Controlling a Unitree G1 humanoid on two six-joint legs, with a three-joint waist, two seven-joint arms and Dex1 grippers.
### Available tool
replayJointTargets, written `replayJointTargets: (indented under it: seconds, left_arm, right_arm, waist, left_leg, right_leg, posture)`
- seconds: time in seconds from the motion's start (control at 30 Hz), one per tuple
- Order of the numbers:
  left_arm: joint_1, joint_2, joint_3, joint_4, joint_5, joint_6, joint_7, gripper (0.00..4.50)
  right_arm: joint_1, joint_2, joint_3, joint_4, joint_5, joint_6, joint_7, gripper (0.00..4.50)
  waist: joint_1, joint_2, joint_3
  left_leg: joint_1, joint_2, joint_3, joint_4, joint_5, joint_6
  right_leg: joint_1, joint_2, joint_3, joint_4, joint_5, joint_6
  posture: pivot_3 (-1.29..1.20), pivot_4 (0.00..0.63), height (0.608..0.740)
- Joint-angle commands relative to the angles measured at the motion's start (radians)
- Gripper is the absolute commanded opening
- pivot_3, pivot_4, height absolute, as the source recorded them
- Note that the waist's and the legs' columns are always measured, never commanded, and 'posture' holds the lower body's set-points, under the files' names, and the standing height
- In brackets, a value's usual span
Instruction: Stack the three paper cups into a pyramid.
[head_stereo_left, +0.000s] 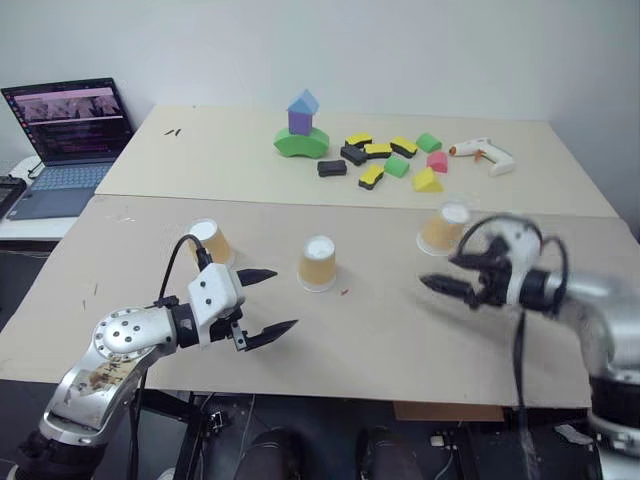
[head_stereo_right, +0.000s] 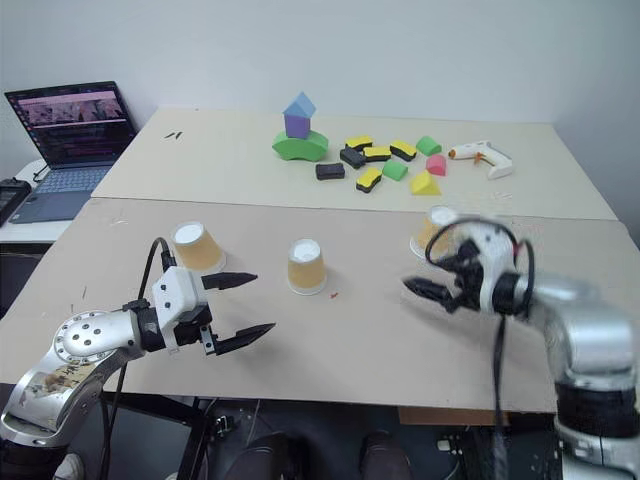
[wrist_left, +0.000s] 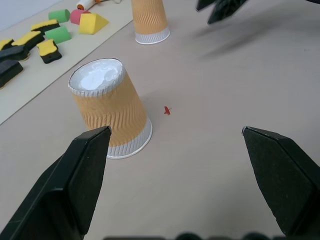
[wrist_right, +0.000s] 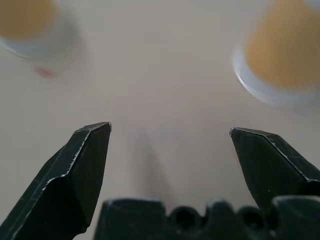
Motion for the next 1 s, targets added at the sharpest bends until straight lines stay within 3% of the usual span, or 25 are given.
replayJointTargets:
  seconds: [0.03,0.1,0.27,1.0]
  left_arm:
    - [-0.046,-0.018,0.004,-0.010,-0.009,0.015,0.019,4.50]
    - [-0.059,-0.025,0.002,-0.002,-0.007,0.020,0.024,4.50]
    - [-0.067,-0.029,-0.005,0.022,0.028,0.012,0.034,4.50]
    - [-0.061,-0.035,0.012,0.013,0.049,0.012,0.059,4.50]
  right_arm:
    - [-0.113,0.082,-0.035,0.097,-0.125,-0.137,-0.274,4.44]
    - [-0.182,0.160,-0.080,0.168,-0.118,-0.189,-0.366,4.44]
    - [-0.287,0.229,-0.088,0.233,-0.062,-0.230,-0.363,4.44]
    - [-0.483,0.271,-0.072,0.631,-0.012,-0.474,-0.360,4.44]
  waist:
    - [-0.008,0.000,0.000]
    - [-0.015,0.000,0.000]
    - [-0.007,0.000,0.000]
    - [-0.008,0.000,0.000]
  left_leg:
    - [0.001,0.000,0.000,0.000,0.000,0.000]
    - [0.003,0.001,0.002,0.000,0.001,-0.002]
    - [0.001,0.001,0.001,-0.002,0.001,-0.002]
    - [0.000,0.000,0.001,-0.002,0.002,-0.002]
  right_leg:
    - [0.001,0.004,0.000,0.000,0.000,0.000]
    - [0.002,0.008,0.002,-0.001,0.000,0.000]
    - [0.000,0.010,0.003,-0.001,-0.001,0.000]
    - [0.000,0.010,0.001,-0.002,-0.001,0.001]
  posture:
    - [0.00,0.150,0.705]
    - [0.00,0.150,0.705]
    - [0.00,0.150,0.705]
    - [0.00,0.150,0.705]
